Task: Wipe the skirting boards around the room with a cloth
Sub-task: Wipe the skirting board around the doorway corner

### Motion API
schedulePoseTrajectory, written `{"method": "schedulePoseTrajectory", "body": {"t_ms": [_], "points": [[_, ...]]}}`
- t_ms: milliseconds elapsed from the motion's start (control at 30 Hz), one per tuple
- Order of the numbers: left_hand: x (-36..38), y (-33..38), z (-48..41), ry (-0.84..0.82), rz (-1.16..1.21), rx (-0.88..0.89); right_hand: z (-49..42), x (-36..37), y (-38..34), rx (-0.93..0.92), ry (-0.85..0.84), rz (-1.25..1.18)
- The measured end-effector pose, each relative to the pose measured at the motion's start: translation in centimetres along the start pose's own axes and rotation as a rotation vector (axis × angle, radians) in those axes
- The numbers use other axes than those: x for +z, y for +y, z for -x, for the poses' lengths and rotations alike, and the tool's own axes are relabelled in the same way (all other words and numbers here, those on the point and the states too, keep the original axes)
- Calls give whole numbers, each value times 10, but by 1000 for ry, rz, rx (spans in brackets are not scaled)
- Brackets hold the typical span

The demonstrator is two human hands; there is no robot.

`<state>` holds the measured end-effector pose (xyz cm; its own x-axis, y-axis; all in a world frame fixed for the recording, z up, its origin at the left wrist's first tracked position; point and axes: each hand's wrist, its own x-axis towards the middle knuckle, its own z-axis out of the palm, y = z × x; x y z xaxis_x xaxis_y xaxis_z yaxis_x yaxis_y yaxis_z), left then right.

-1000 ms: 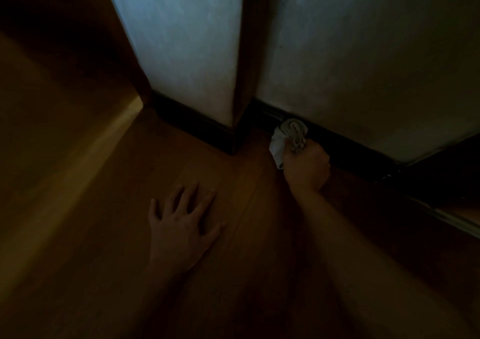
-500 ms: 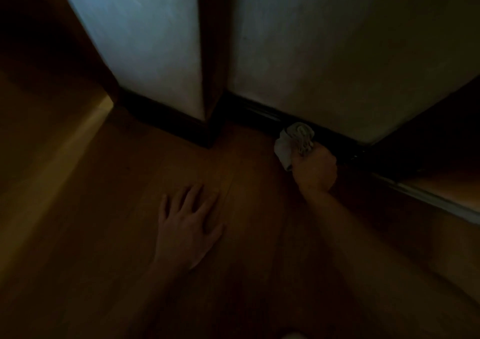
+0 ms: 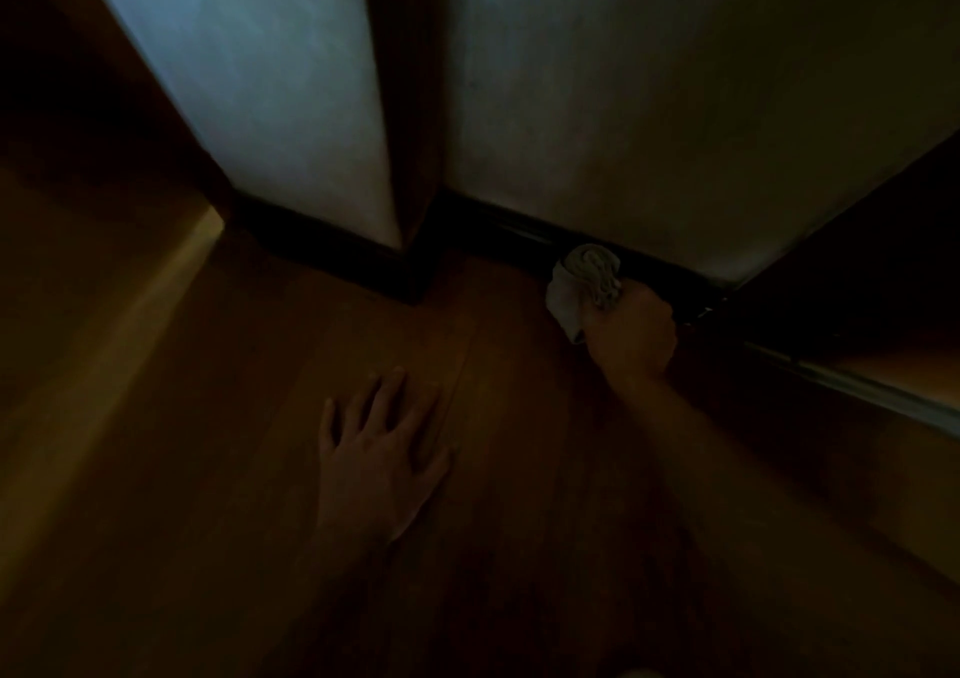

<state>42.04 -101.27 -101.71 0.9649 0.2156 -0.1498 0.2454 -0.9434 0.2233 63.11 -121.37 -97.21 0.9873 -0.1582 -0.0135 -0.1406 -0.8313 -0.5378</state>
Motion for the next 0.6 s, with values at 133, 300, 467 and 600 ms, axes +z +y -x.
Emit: {"method": "schedulePoseTrajectory", "body": {"t_ms": [133, 300, 467, 600], "points": [[-2, 3, -1, 10, -4, 3, 3, 15, -17, 2, -5, -36], [-6, 2, -1, -44, -22, -10, 3, 13, -10, 11, -11, -75], [-6, 2, -1, -55, -56, -10, 5, 29, -33, -21, -16, -81], [-11, 2, -3, -98, -58, -7, 6, 33, -41, -29, -30, -103]]}}
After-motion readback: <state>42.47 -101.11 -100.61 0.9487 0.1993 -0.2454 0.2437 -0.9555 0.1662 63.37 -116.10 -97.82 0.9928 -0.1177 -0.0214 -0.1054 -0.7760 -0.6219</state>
